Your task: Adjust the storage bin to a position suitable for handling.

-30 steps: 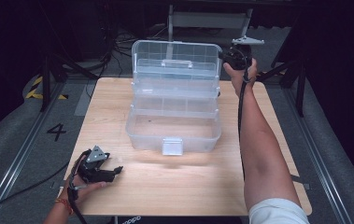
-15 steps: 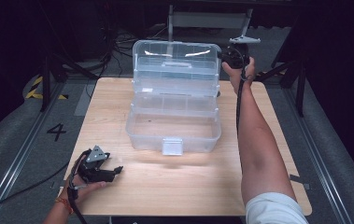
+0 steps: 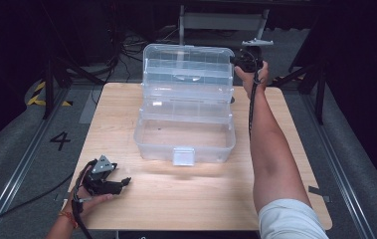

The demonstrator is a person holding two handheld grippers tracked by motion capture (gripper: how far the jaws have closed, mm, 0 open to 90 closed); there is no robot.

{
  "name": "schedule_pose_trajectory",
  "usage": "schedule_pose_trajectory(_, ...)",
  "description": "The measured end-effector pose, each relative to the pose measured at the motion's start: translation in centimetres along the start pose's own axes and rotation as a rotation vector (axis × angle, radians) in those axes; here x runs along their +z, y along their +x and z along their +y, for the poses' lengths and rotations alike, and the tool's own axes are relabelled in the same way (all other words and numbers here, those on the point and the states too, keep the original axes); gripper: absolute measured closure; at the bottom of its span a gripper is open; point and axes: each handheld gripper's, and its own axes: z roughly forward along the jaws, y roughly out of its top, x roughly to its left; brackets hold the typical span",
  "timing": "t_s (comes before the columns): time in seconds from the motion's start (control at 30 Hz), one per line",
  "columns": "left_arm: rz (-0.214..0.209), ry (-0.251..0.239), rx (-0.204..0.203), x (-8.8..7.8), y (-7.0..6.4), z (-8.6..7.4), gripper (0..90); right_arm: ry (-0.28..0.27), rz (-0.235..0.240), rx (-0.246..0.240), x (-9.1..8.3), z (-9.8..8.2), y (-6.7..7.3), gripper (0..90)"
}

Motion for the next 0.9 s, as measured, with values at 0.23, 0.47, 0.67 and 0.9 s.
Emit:
schedule_pose_trajectory(0.23,0.001,0.0,-0.002,0.0,0.0,0.0,23.1,0.007,-0.004,0.002,0.0,-0.1,0.1,80.4)
schedule_pose_trajectory(0.47,0.0,-0.004,0.009,0.0,0.0,-0.1,23.2,0.027,-0.012,0.005,0.1,-0.2,0.0,77.4)
schedule_pose_trajectory(0.67,0.0,-0.004,0.006,0.0,0.0,-0.1,23.2,0.048,0.024,0.008,0.3,-1.0,-0.2,82.7)
schedule_pose_trajectory(0.9,0.001,-0.004,-0.004,-0.1,-0.1,-0.1,23.2,0.045,0.025,-0.001,-0.4,-1.2,-0.2,82.2)
